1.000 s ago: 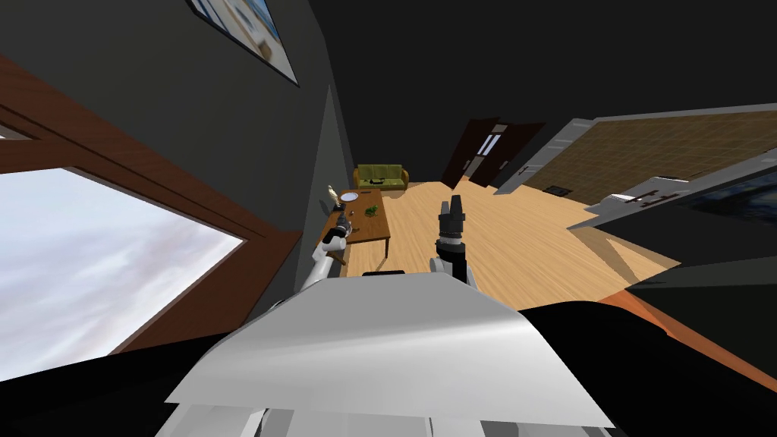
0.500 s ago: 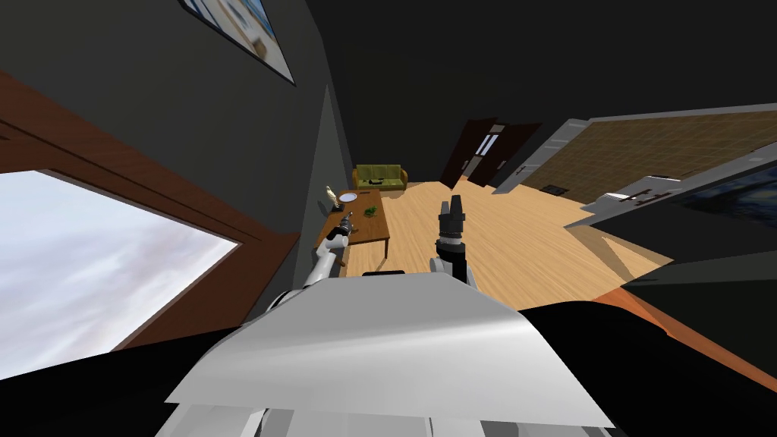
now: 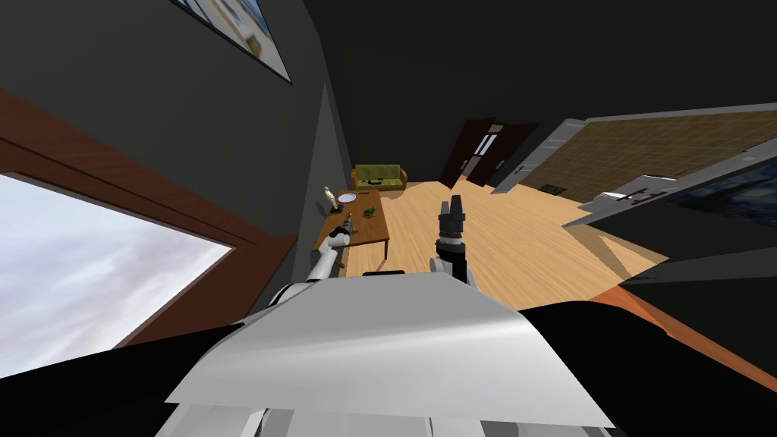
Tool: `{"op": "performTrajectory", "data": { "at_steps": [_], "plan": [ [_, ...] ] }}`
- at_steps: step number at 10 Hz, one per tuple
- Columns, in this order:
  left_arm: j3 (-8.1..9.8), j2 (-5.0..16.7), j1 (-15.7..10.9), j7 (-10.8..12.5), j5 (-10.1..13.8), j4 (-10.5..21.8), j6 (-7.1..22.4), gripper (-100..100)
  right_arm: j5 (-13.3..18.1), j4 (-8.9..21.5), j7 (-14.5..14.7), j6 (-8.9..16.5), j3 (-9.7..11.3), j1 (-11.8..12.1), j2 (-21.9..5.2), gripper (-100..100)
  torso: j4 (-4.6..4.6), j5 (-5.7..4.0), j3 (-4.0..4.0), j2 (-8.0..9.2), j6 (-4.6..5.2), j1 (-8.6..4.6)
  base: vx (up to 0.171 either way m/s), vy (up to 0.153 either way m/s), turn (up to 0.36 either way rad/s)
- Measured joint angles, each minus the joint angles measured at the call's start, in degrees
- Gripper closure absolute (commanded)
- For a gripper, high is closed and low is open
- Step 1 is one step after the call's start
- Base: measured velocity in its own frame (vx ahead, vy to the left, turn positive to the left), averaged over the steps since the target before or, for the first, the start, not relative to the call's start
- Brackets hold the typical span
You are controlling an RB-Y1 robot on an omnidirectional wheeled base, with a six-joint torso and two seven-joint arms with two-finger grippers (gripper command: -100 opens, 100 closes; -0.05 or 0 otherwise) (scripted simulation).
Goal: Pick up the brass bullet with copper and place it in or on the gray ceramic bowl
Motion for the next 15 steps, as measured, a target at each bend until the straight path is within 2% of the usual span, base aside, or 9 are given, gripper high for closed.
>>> {"op": "performTrajectory", "data": {
  "at_steps": [2,3,8,10,11,12,15],
  "plan": [
    [-0.24,0.39,-1.49,0.08,0.31,2.64,1.24,-100,0.00,0.00,0.00,0.00,0.00,0.00,0.00,0,0.01,0.00,0.00,0.00,0.01,0.00,0.034,0.001,-0.020],
    [0.05,-0.14,-2.31,0.14,-0.35,4.09,2.20,-100,0.00,0.00,0.00,0.00,0.00,0.00,0.00,0,0.00,0.00,-0.01,-0.02,0.01,0.00,0.044,-0.002,-0.024],
    [-0.37,0.37,-6.98,0.36,-0.36,11.66,8.10,-100,0.00,0.00,0.00,0.00,0.00,0.00,0.00,0,-0.01,0.00,-0.05,-0.10,0.01,0.00,0.049,0.000,-0.013],
    [-0.25,0.08,-7.76,0.61,-0.99,13.84,9.47,-100,0.00,0.00,0.00,0.00,0.00,0.00,0.00,0,0.00,0.00,0.01,0.02,-0.01,0.01,0.026,0.003,-0.007],
    [-0.35,0.20,-9.07,0.56,-0.90,16.02,10.08,-100,0.00,0.00,0.00,0.00,0.00,0.00,0.00,0,0.00,0.00,-0.01,-0.02,0.00,0.01,0.064,0.011,-0.019],
    [-0.38,0.11,-10.46,0.68,-1.34,17.99,11.48,-100,0.00,0.00,0.00,0.00,0.00,0.00,0.00,0,-0.02,0.00,-0.05,-0.10,0.00,0.03,0.063,-0.002,-0.009],
    [-0.43,-0.03,-12.25,1.10,-2.25,22.07,15.03,-100,0.00,0.00,0.00,0.00,0.00,0.00,0.00,0,-0.03,0.00,-0.08,-0.12,-0.01,0.00,0.065,0.001,-0.003]
  ]
}}
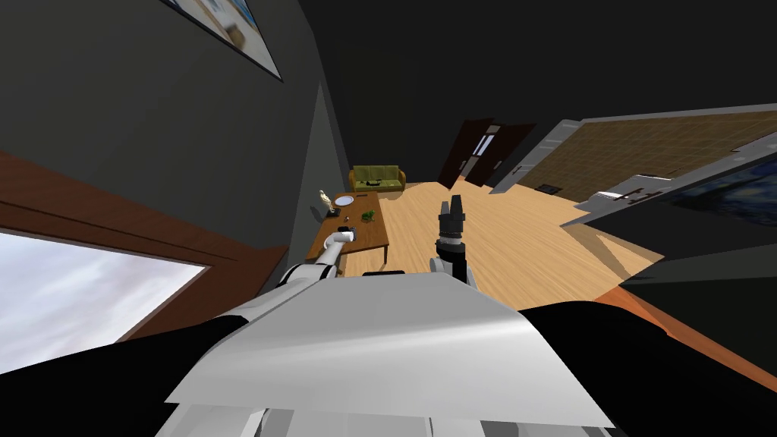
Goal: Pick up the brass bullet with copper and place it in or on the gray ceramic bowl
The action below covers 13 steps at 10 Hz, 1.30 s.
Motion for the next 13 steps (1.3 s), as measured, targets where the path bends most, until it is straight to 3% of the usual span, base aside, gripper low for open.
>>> {"op": "performTrajectory", "data": {
  "at_steps": [9,10,11,13],
  "plan": [
    [-0.20,0.37,-6.25,0.30,-2.25,12.96,8.09,-100,0.00,0.00,0.00,0.00,0.00,0.00,0.00,0,0.01,0.02,0.01,0.02,-0.01,0.10,0.062,0.020,0.006],
    [-0.15,0.40,-7.94,0.19,-2.49,16.37,8.08,-100,0.00,0.00,0.00,0.00,0.00,0.00,0.00,0,0.00,0.03,0.00,-0.01,0.00,0.13,0.052,0.026,0.002],
    [-0.26,0.34,-7.43,0.43,-2.93,15.52,8.96,-100,0.00,0.00,0.00,0.00,0.00,0.00,0.00,0,0.01,0.03,0.02,0.05,-0.01,0.11,0.071,0.033,0.027],
    [-0.31,0.56,-8.22,0.59,-3.71,17.50,10.57,-100,0.00,0.00,0.00,0.00,0.00,0.00,-0.01,0,-0.01,0.04,-0.02,-0.04,-0.02,0.20,0.060,0.038,0.012]
  ]
}}
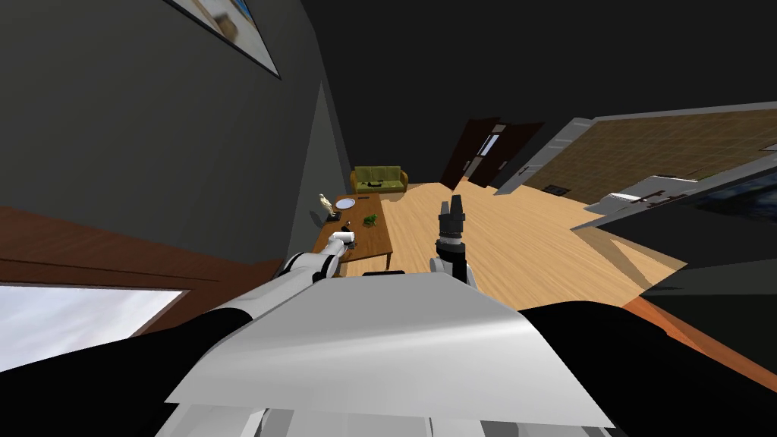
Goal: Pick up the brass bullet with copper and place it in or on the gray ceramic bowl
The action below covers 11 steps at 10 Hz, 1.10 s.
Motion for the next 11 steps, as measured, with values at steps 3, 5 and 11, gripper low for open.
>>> {"op": "performTrajectory", "data": {
  "at_steps": [3,5,11],
  "plan": [
    [0.99,0.36,1.15,-0.30,-0.23,-0.63,0.00,-100,0.00,0.00,0.00,0.00,0.01,-0.02,0.01,0,0.05,-0.04,0.14,0.25,0.04,-0.22,0.015,-0.009,-0.115],
    [3.27,1.22,0.96,-1.65,-0.05,2.98,-2.87,-100,0.00,0.00,0.00,0.00,0.01,-0.01,0.01,0,0.05,-0.05,0.13,0.23,0.03,-0.27,0.025,-0.024,-0.151],
    [6.65,2.65,2.98,-3.73,0.03,3.39,-4.72,100,0.00,0.00,0.00,0.00,0.00,-0.01,0.01,0,0.01,0.03,0.08,0.18,0.04,-0.13,0.006,-0.005,-0.031]
  ]
}}
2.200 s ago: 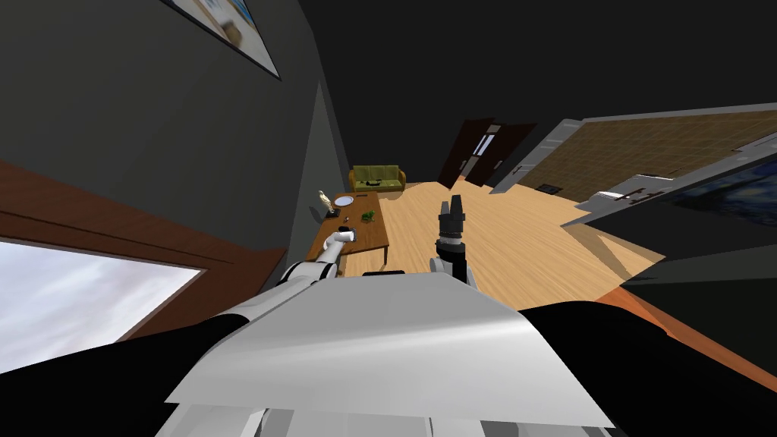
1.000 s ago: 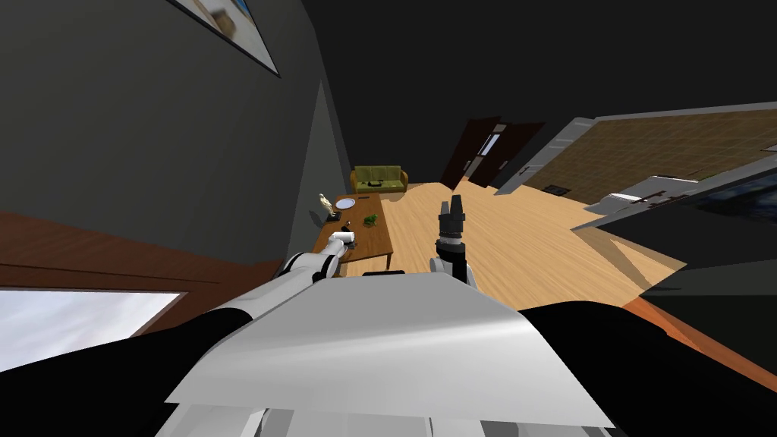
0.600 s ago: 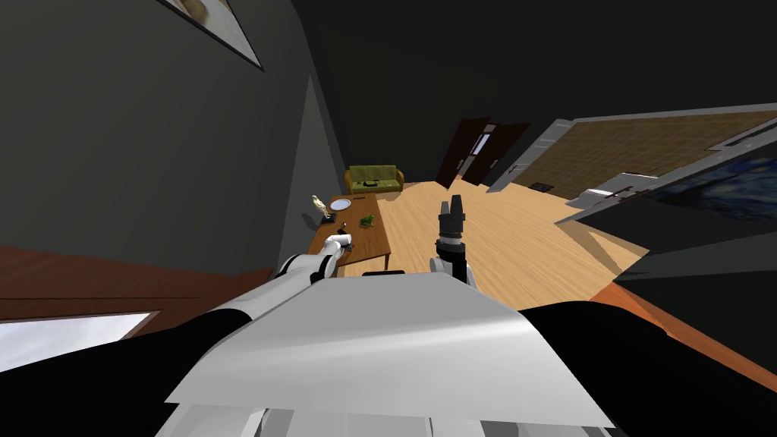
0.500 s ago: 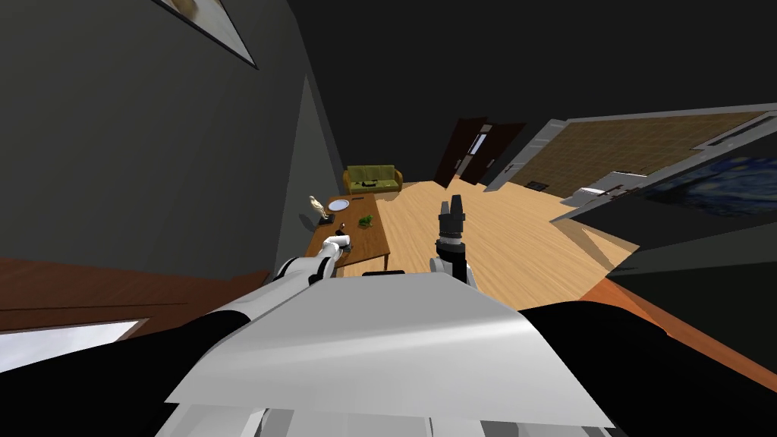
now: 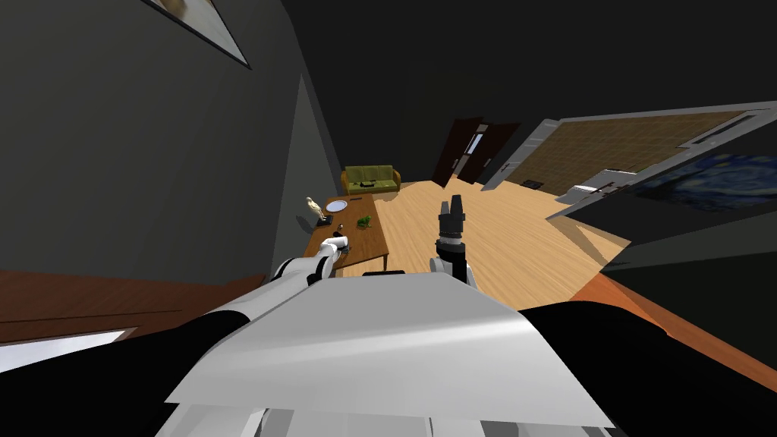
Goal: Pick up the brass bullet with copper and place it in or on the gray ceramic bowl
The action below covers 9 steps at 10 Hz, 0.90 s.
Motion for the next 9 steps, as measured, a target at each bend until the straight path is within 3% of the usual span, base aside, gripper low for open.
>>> {"op": "performTrajectory", "data": {
  "at_steps": [4,5,6,7,8,9],
  "plan": [
    [0.00,0.00,-0.01,0.02,0.01,-0.04,0.02,100,0.00,0.00,0.00,0.00,0.00,0.00,0.00,0,-0.03,0.02,-0.05,-0.07,0.01,0.05,0.000,0.000,0.000],
    [0.00,0.00,0.00,0.02,0.00,-0.03,0.03,0,0.00,0.00,0.00,0.00,0.00,0.00,0.00,0,-0.03,0.02,-0.05,-0.07,0.01,0.05,0.000,0.000,0.000],
    [0.00,0.00,0.00,0.02,0.00,-0.03,0.03,100,0.00,0.00,0.00,0.00,0.00,0.00,0.00,0,-0.03,0.02,-0.05,-0.07,0.01,0.05,-0.012,0.014,0.165],
    [-1.00,-0.43,-0.07,0.39,0.06,-1.06,0.72,100,0.00,0.00,0.00,0.00,-0.01,0.01,0.00,0,-0.02,0.02,-0.03,-0.03,-0.04,0.09,-0.023,0.020,0.155],
    [-1.83,-0.52,-1.94,0.59,0.39,1.16,0.44,100,0.00,0.00,0.00,0.00,0.00,0.00,0.00,0,-0.01,0.02,-0.01,0.00,-0.02,0.12,-0.015,0.013,0.030],
    [-2.41,-0.91,-0.91,1.24,-0.03,-1.41,1.56,100,0.00,0.00,0.00,0.00,0.00,0.00,0.00,0,-0.01,0.04,-0.01,0.00,0.01,0.09,-0.017,0.017,0.163]
  ]
}}
